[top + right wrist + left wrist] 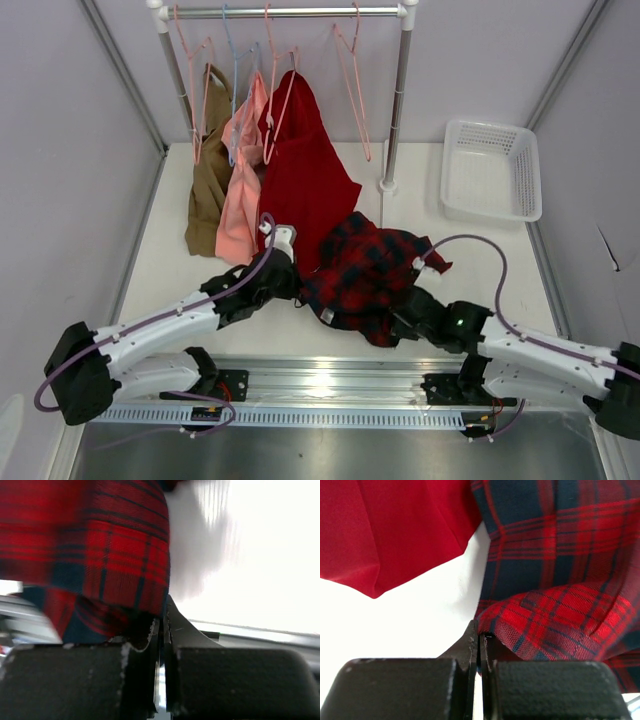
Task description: Place the skirt on the hanger
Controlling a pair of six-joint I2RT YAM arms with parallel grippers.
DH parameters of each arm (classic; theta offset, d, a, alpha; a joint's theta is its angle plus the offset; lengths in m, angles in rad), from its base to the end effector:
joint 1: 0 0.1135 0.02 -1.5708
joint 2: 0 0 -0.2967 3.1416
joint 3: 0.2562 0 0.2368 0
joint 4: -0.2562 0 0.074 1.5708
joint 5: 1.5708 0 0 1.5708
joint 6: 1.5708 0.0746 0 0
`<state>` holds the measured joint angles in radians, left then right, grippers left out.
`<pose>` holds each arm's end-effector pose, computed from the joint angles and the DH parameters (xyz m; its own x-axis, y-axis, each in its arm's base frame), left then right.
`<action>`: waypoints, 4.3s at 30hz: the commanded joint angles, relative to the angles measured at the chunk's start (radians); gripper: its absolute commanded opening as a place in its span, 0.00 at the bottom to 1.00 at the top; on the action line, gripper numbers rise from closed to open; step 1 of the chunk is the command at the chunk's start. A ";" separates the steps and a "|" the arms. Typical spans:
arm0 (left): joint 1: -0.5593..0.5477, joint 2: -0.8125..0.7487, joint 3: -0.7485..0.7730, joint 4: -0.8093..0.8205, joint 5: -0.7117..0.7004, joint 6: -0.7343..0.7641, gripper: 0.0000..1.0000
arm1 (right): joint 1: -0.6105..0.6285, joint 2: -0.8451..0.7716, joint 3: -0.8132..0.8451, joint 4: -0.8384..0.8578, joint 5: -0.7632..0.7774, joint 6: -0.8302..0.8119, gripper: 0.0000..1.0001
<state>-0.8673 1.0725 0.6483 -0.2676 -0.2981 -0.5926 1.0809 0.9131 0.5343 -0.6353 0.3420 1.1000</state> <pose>0.1613 -0.1563 0.2418 -0.6677 -0.0382 -0.7434 0.2528 0.9277 -0.2747 0.0926 0.1205 0.1969 -0.8477 0.1946 -0.4934 0.0168 0.9396 0.3418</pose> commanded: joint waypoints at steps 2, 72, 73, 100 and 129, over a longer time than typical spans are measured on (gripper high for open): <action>0.005 -0.083 0.103 -0.097 0.033 0.079 0.00 | -0.051 -0.111 0.297 -0.303 0.233 -0.081 0.00; 0.249 -0.011 -0.018 0.186 0.404 -0.012 0.30 | -0.779 0.116 0.167 0.260 -0.632 -0.629 0.00; 0.249 -0.023 -0.018 0.179 0.407 -0.009 0.32 | -0.779 0.112 0.167 0.258 -0.633 -0.631 0.00; 0.094 0.185 0.753 0.125 0.025 0.189 0.62 | -0.756 0.079 0.148 0.247 -0.647 -0.615 0.00; 0.105 1.098 1.739 0.410 -0.515 0.686 0.77 | -0.745 0.136 0.132 0.316 -0.686 -0.628 0.00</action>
<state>-0.7731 2.1830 2.3302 0.0952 -0.7738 0.0338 0.3302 1.0401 0.6548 -0.3668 -0.3191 0.4885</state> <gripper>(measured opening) 0.774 0.017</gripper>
